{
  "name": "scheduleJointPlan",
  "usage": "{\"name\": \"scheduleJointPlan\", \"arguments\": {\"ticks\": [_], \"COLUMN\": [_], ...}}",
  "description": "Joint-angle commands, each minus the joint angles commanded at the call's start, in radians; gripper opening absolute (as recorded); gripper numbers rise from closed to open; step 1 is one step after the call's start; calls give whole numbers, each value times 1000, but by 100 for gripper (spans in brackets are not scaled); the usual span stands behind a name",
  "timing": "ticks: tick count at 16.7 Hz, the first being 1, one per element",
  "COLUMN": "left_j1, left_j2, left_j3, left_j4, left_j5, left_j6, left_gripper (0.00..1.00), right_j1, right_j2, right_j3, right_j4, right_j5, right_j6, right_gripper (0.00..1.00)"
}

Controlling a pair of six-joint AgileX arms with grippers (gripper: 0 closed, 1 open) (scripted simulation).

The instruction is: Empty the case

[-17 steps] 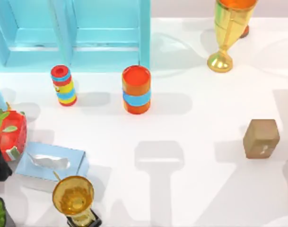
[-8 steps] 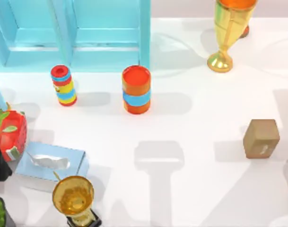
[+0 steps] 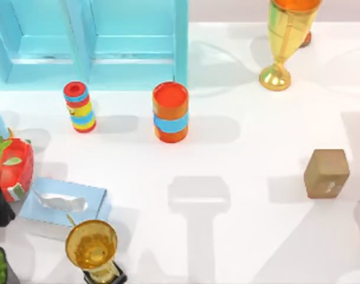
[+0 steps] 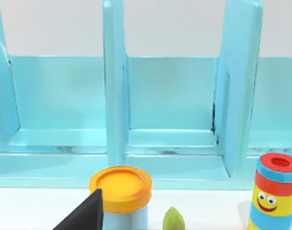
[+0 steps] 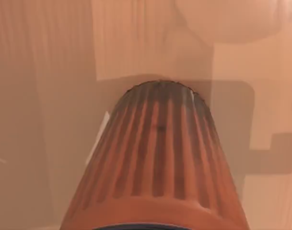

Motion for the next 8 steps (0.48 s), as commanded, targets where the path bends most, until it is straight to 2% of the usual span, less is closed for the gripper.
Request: {"name": "scheduleJointPlan", "arguments": {"ticks": [5,8], "left_j1": [0,0], "left_j2": [0,0], "left_j3": [0,0], "left_j4": [0,0], "left_j5": [0,0], "left_j6": [0,0], "left_gripper": [100,100], "right_j1": [0,0], "right_j2": [0,0], "right_j3": [0,0], "right_j4": [0,0], "right_j5": [0,0], "right_j6": [0,0], "right_gripper": [2,0]}}
